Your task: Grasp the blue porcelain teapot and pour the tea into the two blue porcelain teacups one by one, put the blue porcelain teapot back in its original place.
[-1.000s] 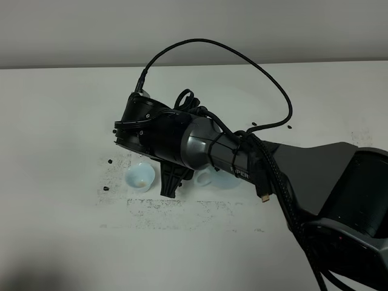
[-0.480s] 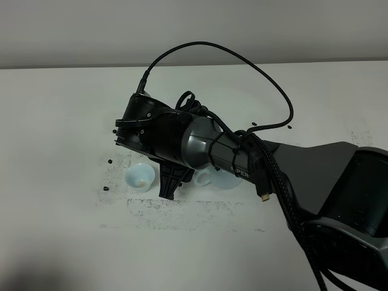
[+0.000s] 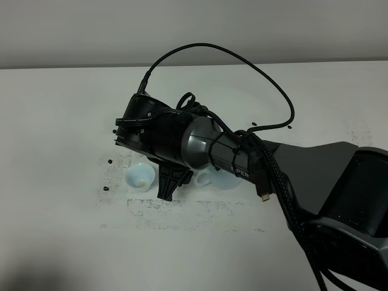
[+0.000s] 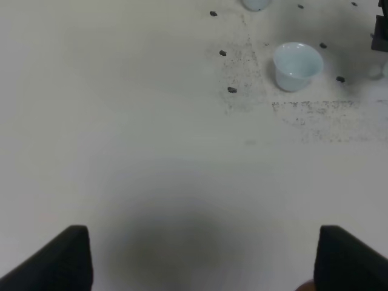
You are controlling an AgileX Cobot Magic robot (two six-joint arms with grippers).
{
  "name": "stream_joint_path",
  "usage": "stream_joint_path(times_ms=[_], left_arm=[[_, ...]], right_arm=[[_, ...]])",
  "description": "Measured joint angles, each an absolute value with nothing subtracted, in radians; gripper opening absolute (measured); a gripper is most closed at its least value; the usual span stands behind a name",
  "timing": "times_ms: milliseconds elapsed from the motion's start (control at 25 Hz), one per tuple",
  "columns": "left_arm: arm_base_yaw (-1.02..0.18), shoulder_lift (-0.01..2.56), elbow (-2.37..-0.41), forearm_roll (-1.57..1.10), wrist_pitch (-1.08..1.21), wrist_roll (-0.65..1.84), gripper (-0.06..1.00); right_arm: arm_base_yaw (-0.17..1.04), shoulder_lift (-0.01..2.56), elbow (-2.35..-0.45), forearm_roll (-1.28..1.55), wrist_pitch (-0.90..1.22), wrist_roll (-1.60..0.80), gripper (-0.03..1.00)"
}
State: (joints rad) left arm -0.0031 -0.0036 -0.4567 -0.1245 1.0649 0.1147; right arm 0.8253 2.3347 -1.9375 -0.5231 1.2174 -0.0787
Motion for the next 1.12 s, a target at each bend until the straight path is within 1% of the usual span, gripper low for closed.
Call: stream_joint_path(times_ms=[640,880,1120], left_arm=[[-0.003,-0.004,-0.457,-0.125,1.065,0.115,0.75],[-0.003,-0.004,-0.457,-0.125,1.065,0.115,0.75],[-0.003,-0.004,-0.457,-0.125,1.065,0.115,0.75]], right_arm=[[0.825,2.321,-1.934,-0.501,1.217,-0.077,0.51],[0.836,2.260,-1.834,-0.541,1.220,-0.069,0.51],[0.877,2.186,-1.821,-0.564,1.219,-0.051,0.51]])
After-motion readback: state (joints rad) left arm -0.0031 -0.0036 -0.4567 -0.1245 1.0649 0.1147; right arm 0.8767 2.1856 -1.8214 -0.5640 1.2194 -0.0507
